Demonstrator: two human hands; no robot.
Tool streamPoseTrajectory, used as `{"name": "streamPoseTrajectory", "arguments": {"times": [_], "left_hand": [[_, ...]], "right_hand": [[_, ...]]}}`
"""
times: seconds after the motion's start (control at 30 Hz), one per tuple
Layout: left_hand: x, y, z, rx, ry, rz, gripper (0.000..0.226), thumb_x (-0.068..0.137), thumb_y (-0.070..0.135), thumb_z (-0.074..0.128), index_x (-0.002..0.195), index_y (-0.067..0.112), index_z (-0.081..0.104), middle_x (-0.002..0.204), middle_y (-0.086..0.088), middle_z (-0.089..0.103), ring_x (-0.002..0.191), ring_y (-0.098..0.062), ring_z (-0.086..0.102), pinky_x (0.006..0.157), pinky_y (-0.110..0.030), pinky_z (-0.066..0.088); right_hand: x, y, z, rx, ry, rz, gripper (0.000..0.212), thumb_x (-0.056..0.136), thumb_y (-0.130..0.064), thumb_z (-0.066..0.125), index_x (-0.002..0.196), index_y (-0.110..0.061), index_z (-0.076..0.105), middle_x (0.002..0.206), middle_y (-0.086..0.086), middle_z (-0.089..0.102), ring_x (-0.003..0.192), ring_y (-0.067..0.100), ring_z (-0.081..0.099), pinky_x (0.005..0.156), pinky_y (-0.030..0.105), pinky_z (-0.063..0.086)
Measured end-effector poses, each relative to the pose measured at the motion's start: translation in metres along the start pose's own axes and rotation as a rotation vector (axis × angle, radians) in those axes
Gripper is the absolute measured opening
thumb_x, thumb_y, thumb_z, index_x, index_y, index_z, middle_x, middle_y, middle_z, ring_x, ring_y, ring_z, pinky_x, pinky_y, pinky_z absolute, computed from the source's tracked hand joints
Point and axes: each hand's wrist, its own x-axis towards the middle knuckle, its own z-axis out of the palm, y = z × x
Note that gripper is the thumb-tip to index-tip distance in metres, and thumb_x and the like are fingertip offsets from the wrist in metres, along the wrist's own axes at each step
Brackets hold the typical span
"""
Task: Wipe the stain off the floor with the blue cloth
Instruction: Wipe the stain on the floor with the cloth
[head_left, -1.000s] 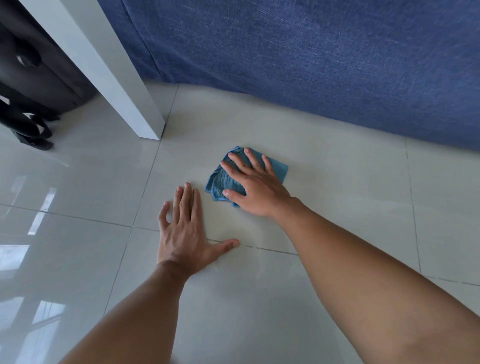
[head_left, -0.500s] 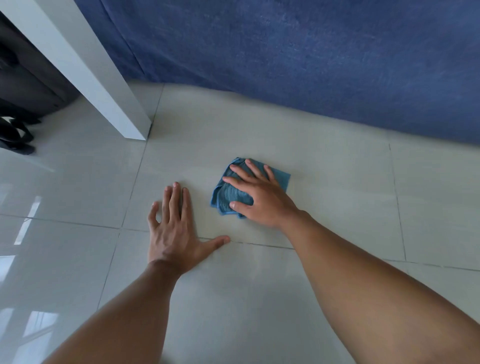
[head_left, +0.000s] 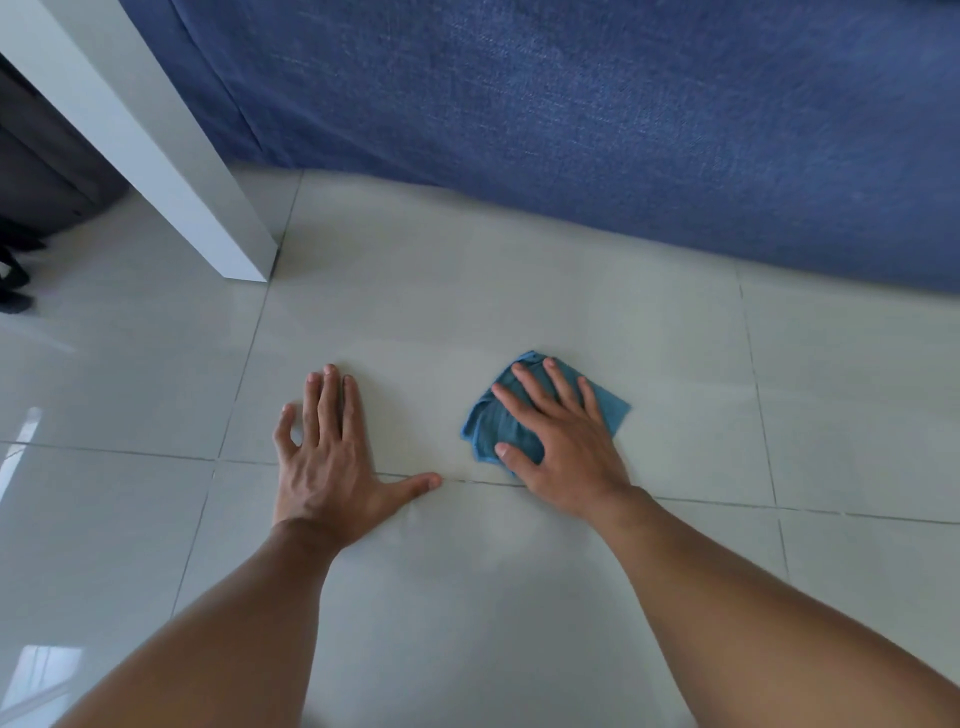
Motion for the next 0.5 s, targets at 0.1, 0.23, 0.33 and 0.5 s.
{"name": "streamPoseTrajectory", "arguments": {"times": [0.1,0.23,0.33,0.5], "left_hand": [[0.000,0.000,0.002,-0.001,0.001,0.005,0.147,0.054,0.103,0.035,0.155,-0.001,0.014,0.167,-0.017,0.008,0.155,-0.030,0.003,0.122,-0.054,0.011],[-0.001,0.001,0.002,-0.006,-0.008,-0.009,0.147,0.053,0.104,0.030,0.156,0.000,0.015,0.167,-0.017,0.008,0.155,-0.029,0.003,0.122,-0.054,0.011],[-0.001,0.003,-0.001,-0.011,-0.016,-0.017,0.147,0.053,0.105,0.029,0.156,0.001,0.013,0.167,-0.016,0.006,0.155,-0.028,0.001,0.122,-0.054,0.011],[-0.001,0.002,-0.002,-0.013,-0.003,-0.015,0.145,0.055,0.104,0.031,0.156,0.001,0.013,0.167,-0.016,0.006,0.155,-0.028,0.001,0.122,-0.053,0.010]], "right_hand": [[0.028,-0.018,0.003,0.017,-0.011,-0.061,0.069,0.089,-0.062,0.042,0.154,-0.041,0.032,0.168,-0.012,0.019,0.157,0.019,-0.001,0.125,0.050,-0.001],[0.063,-0.040,0.005,0.098,-0.018,-0.002,0.070,0.092,-0.061,0.045,0.156,-0.040,0.028,0.169,-0.011,0.013,0.156,0.018,-0.006,0.125,0.050,-0.005],[0.074,-0.025,-0.001,0.138,0.029,0.049,0.065,0.096,-0.055,0.048,0.156,-0.037,0.031,0.169,-0.010,0.015,0.157,0.019,-0.002,0.125,0.050,-0.001],[0.059,0.022,-0.011,0.095,0.125,0.355,0.067,0.095,-0.060,0.044,0.157,-0.037,0.029,0.169,-0.010,0.015,0.157,0.020,-0.001,0.125,0.048,-0.003]]}}
